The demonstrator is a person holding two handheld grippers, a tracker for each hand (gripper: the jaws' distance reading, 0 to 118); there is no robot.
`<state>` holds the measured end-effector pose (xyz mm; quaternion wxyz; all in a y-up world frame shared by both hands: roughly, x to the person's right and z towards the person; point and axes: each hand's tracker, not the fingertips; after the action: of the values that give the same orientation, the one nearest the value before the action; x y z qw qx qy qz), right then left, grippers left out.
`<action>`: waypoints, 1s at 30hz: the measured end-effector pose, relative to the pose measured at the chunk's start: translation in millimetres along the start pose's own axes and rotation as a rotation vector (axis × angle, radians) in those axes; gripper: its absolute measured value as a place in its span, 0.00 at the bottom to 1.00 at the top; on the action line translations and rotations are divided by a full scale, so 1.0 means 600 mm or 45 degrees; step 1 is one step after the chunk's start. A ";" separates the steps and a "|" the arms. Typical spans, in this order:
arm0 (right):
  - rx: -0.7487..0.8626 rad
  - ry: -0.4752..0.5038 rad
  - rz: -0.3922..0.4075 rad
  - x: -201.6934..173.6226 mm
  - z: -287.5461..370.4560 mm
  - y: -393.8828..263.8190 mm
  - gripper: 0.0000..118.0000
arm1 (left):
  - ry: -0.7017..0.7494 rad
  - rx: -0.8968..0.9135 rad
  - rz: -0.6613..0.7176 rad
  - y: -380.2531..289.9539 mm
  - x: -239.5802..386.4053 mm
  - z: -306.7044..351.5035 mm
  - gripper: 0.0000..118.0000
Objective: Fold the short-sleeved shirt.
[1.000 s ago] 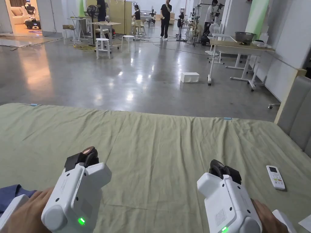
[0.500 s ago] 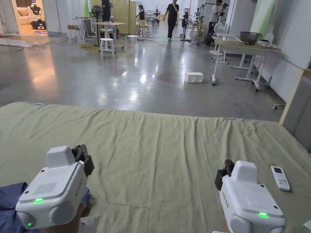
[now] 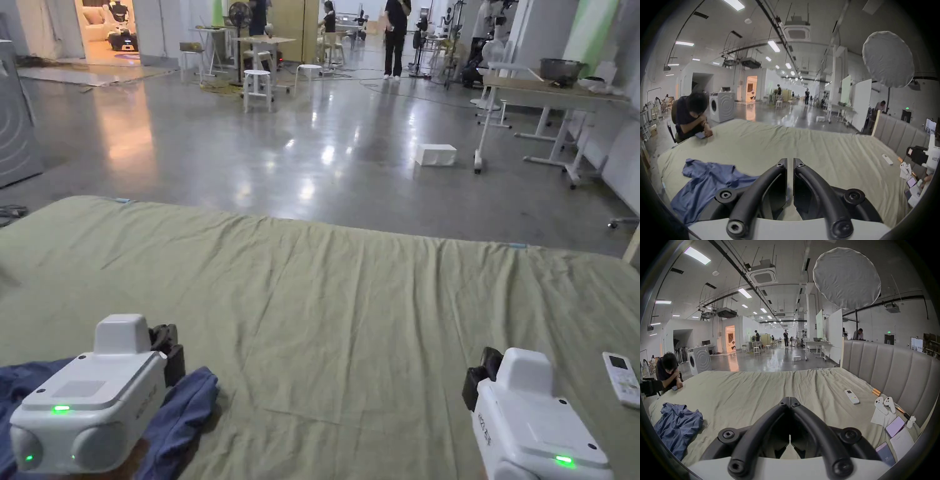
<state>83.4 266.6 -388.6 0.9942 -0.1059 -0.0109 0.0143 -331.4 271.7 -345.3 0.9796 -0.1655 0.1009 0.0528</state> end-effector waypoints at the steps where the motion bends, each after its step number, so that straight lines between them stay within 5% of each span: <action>1: -0.019 0.014 0.005 -0.005 -0.002 -0.004 0.00 | 0.019 -0.059 -0.016 -0.005 -0.024 0.000 0.06; 9: -0.111 0.087 0.029 -0.026 -0.027 -0.029 0.00 | 0.225 -0.449 -0.007 -0.056 -0.205 -0.016 0.08; 12: -0.143 0.109 0.044 -0.037 -0.034 -0.033 0.00 | 0.280 -0.596 0.010 -0.088 -0.263 -0.042 0.28; 16: -0.159 0.127 0.063 -0.051 -0.041 -0.038 0.00 | 0.242 -0.702 0.107 -0.126 -0.305 -0.069 0.85; 17: -0.168 0.133 0.071 -0.055 -0.043 -0.040 0.00 | 0.221 -0.705 0.121 -0.134 -0.308 -0.076 0.90; 23: -0.216 0.153 0.111 -0.071 -0.046 -0.062 0.00 | 0.196 -0.827 0.131 -0.204 -0.303 -0.119 0.90; 30: -0.254 0.158 0.094 -0.083 -0.046 -0.068 0.00 | 0.263 -0.857 0.053 -0.227 -0.268 -0.115 0.77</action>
<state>35.3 219.4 -407.7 0.9763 -0.2053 0.0534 0.0432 -482.1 109.2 -332.0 0.8535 -0.4816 0.1796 0.0858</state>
